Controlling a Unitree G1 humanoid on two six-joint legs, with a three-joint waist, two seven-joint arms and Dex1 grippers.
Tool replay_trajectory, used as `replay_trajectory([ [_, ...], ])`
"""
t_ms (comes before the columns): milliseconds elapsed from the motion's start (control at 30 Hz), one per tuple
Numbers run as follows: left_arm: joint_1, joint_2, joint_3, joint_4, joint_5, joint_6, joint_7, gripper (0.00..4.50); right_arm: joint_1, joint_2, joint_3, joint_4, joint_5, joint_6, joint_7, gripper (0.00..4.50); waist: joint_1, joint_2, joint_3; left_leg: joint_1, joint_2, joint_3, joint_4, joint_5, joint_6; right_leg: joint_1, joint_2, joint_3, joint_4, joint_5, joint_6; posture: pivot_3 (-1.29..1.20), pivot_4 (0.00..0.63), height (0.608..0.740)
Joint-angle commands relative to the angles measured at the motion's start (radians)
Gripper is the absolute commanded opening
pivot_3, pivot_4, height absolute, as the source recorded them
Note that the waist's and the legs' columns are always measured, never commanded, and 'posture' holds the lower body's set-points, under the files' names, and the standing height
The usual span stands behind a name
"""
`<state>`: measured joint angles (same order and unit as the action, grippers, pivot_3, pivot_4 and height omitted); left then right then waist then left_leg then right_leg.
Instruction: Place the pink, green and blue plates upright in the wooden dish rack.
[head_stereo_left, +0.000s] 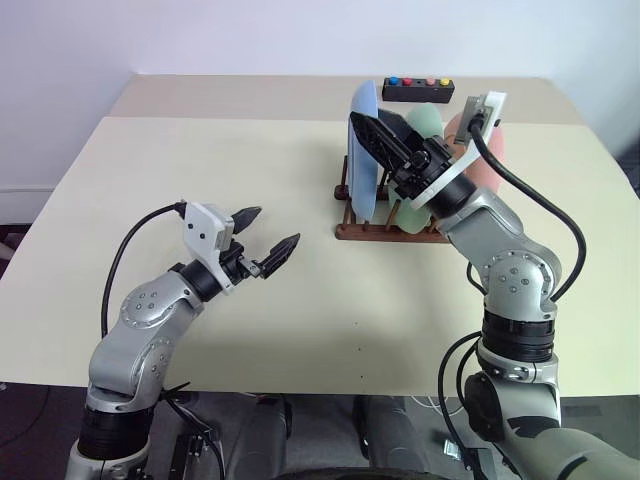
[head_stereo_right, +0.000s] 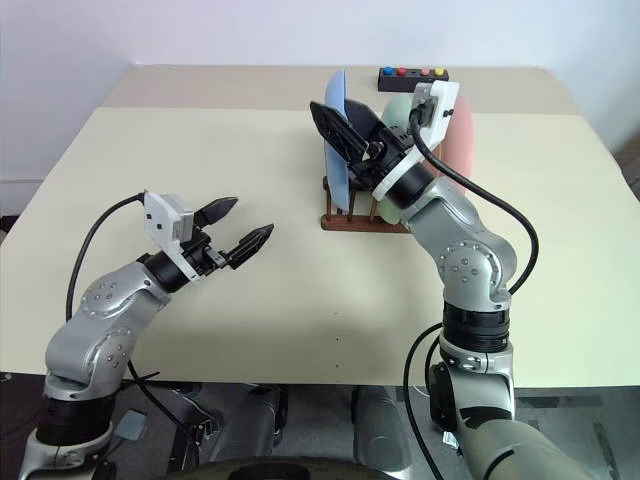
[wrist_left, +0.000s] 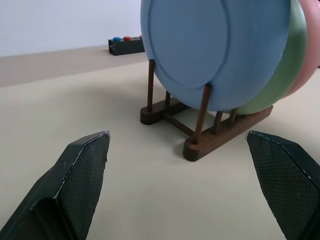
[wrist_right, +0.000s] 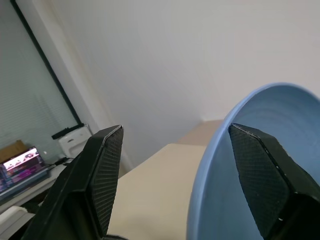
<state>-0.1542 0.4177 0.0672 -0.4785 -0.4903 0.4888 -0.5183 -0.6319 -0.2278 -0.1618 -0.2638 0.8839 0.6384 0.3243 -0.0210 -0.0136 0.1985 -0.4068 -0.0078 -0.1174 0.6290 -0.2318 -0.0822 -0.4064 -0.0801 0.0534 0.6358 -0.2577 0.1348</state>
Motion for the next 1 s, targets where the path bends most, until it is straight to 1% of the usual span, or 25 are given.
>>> replay_trajectory([
  [33,-0.013,-0.002,0.000,-0.039,-0.001,-0.019,0.004,4.50,-0.021,-0.009,-0.003,-0.044,-0.021,-0.044,0.018,3.38,0.000,0.000,0.000,0.000,0.000,0.000,0.000,0.000,0.000,0.000,0.000,0.000,0.000,0.000,0.000,0.00,0.150,0.734],
  [333,-0.016,-0.004,-0.002,-0.037,0.004,-0.023,0.008,4.50,-0.010,-0.022,0.004,-0.027,-0.078,-0.067,0.040,3.38,0.000,0.000,0.000,0.000,0.000,0.000,0.000,0.000,0.000,0.000,0.000,0.000,0.000,0.000,0.000,0.00,0.150,0.734],
  [533,-0.019,-0.005,-0.005,-0.033,0.007,-0.025,0.008,4.50,-0.056,-0.024,0.021,-0.024,-0.164,-0.114,0.029,3.38,0.000,0.000,0.000,0.000,0.000,0.000,0.000,0.000,0.000,0.000,0.000,0.000,0.000,0.000,0.000,0.00,0.150,0.734],
  [700,-0.021,-0.009,-0.009,-0.032,0.012,-0.025,0.010,4.50,-0.075,-0.028,0.029,-0.031,-0.190,-0.145,0.057,3.38,0.000,0.000,0.000,0.000,0.000,0.000,0.000,0.000,0.000,0.000,0.000,0.000,0.000,0.000,0.000,0.00,0.150,0.734],
  [767,-0.024,-0.010,-0.005,-0.025,0.021,-0.035,0.014,4.50,-0.087,-0.051,0.047,-0.062,-0.198,-0.176,0.123,3.38,0.000,0.000,0.000,0.000,0.000,0.000,0.000,0.000,0.000,0.000,0.000,0.000,0.000,0.000,0.000,0.00,0.150,0.734],
  [833,-0.028,-0.009,0.009,-0.009,0.036,-0.054,0.022,4.50,-0.089,-0.078,0.038,-0.073,-0.192,-0.198,0.178,3.38,0.001,0.001,0.000,0.000,0.000,0.000,0.000,0.000,0.000,0.000,0.000,0.000,0.000,0.000,0.000,0.00,0.150,0.734],
  [900,-0.033,-0.005,0.024,0.023,0.079,-0.088,0.047,4.50,-0.081,-0.121,0.003,-0.069,-0.181,-0.221,0.226,3.38,0.003,0.001,0.000,0.000,0.000,0.000,0.000,0.000,0.000,0.000,0.000,0.000,-0.001,0.000,0.000,0.00,0.150,0.734],
  [1000,-0.038,0.002,0.054,0.075,0.105,-0.124,0.064,4.50,-0.057,-0.233,-0.086,-0.032,-0.177,-0.252,0.302,3.38,0.006,0.001,0.000,0.000,0.000,0.000,0.000,0.000,0.000,0.001,0.000,0.000,-0.002,0.000,0.000,0.00,0.150,0.734],
])
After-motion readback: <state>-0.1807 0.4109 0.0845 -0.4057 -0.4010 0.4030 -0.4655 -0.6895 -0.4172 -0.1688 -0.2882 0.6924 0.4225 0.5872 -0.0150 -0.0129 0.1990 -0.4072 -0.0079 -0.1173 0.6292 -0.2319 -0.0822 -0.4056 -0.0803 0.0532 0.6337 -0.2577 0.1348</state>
